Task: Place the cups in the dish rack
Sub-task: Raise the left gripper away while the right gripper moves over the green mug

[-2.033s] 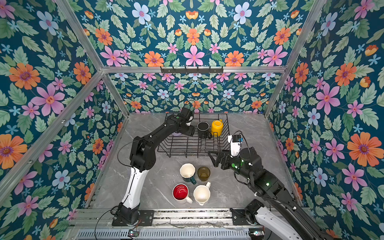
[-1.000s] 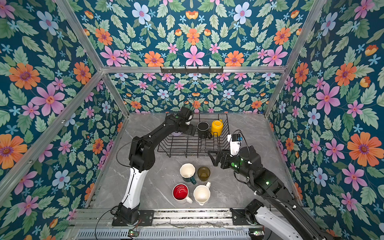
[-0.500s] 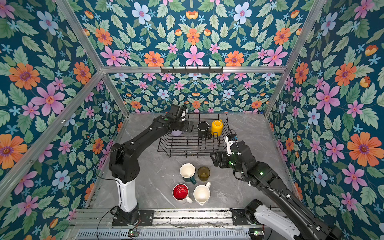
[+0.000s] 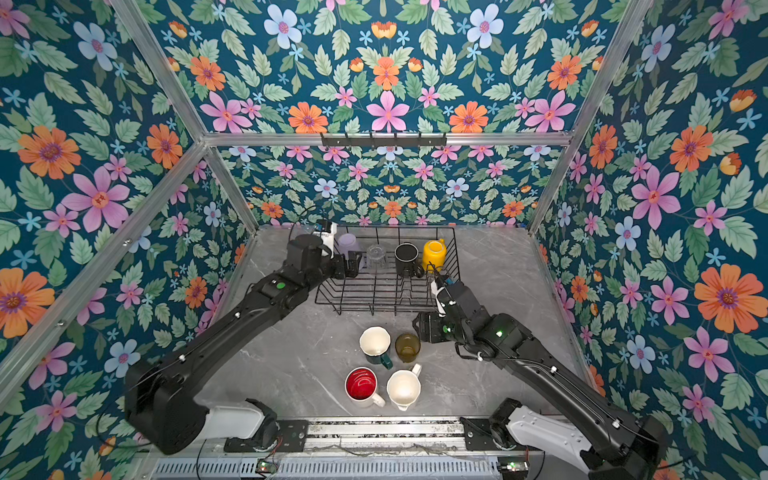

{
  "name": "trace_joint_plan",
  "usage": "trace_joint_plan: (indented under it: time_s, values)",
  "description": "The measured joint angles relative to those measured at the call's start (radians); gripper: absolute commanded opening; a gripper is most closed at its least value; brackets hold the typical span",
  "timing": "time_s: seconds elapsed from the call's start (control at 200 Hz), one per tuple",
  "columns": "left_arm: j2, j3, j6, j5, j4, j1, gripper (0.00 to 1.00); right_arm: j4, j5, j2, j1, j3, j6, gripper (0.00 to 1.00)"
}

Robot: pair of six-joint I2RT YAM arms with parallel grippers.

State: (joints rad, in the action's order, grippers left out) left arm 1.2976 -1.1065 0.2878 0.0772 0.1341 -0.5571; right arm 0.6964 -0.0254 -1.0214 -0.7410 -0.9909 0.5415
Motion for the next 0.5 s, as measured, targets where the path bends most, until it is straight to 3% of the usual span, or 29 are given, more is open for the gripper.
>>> trace_joint_plan:
  time_s: [0.5]
  values:
    - [-0.42, 0.354, 0.076, 0.338, -0.105, 0.007, 1.0, 0.001, 0.057, -0.315, -0.181, -0.134, 0.113, 0.62]
